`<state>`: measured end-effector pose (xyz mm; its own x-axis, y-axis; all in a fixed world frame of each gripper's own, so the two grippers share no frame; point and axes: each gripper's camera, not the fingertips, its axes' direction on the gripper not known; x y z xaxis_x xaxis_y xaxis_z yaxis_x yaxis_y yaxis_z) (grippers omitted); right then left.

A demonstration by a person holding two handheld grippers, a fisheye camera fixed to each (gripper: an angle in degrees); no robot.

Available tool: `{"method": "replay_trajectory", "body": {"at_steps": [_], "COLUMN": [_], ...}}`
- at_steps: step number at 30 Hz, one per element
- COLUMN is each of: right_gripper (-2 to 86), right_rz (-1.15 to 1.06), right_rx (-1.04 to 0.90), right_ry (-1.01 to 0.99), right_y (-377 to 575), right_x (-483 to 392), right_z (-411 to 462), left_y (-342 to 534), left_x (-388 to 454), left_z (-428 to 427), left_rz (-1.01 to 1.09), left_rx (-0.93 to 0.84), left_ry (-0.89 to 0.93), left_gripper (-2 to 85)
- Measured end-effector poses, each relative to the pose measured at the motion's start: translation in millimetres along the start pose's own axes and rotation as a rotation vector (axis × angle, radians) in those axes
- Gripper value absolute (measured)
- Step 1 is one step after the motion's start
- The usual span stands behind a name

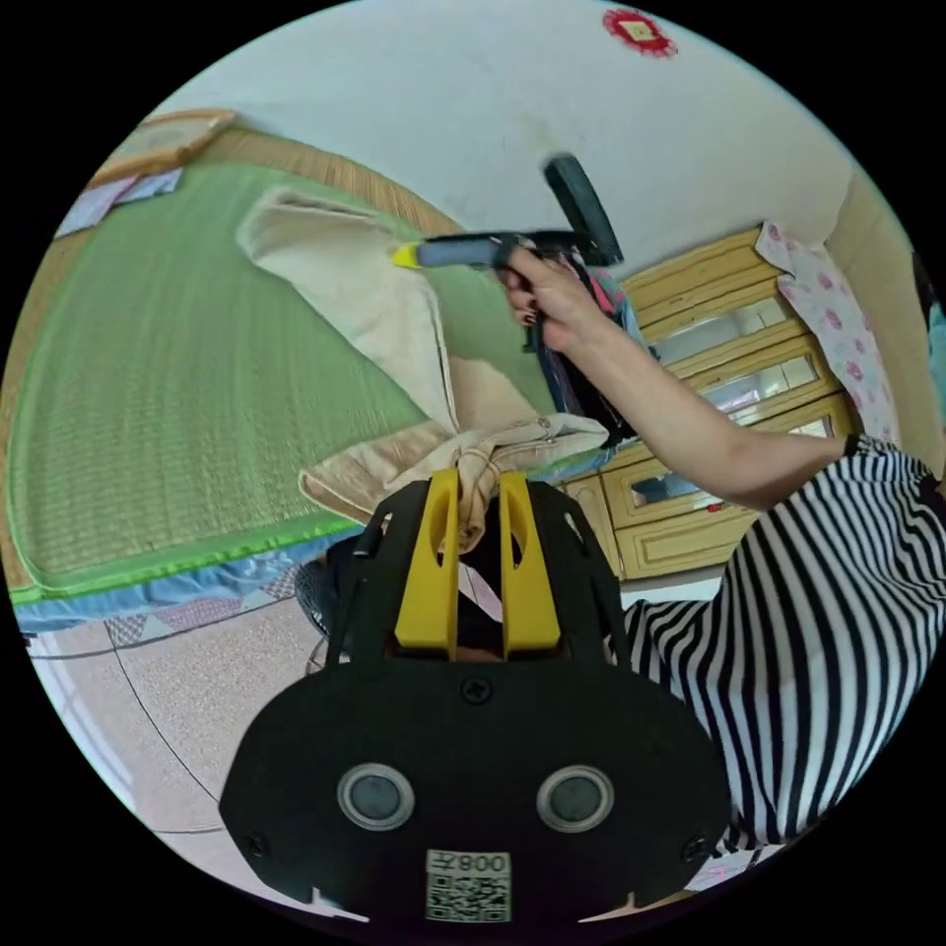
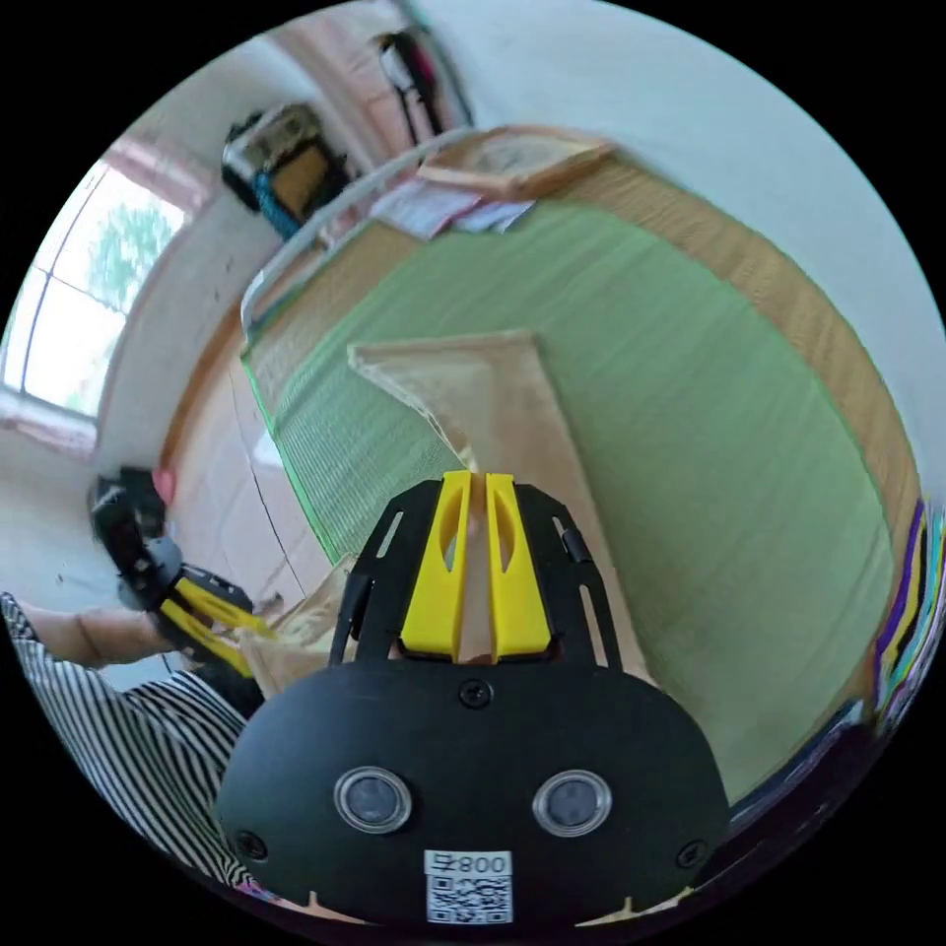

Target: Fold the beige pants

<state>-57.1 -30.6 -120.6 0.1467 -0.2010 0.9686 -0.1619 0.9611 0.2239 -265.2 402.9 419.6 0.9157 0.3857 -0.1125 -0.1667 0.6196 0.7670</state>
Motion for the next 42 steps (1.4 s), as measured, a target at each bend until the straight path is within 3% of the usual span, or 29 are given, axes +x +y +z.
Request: {"method": "replay_trajectory", "body": {"at_steps": [7,10,14,19,25,31,42], "right_gripper": [2.3,2.4,2.9,2.8,1.8,3.2,5.9], "right_rz": [0.259,0.388,0.627,1.068,1.059,1.010,1.138], "right_rx": [0.490,0.552,0.515,0.450,0.443,0.411,0.481], "right_ry": [-0.032,0.009,-0.045,-0.439,-0.528,-0.476,-0.545], "right_y": [197.7,308.6,445.4,647.4,728.6,771.2,865.0], "right_x": [123.1,153.7,208.3,285.0,289.0,305.2,357.3], "right_z": [-229.2,-254.2,-209.3,-66.6,-46.1,-58.9,-56.8], "left_y": [-10.8,-0.7,22.5,42.6,66.0,89.2,129.7], "left_x": [7.0,8.4,-14.9,-67.1,-67.1,-58.6,-68.9], "left_z": [-106.4,-133.7,-138.3,-91.8,-89.5,-111.6,-136.9], "left_rz": [0.102,0.105,0.031,-0.140,-0.183,-0.202,-0.275], "left_rx": [0.245,0.278,0.258,0.004,-0.034,0.035,0.114], "left_ry": [-0.174,-0.297,-0.316,-0.372,-0.348,-0.372,-0.388], "left_gripper": [6.7,7.0,7.1,7.7,8.8,9.7,10.7]}}
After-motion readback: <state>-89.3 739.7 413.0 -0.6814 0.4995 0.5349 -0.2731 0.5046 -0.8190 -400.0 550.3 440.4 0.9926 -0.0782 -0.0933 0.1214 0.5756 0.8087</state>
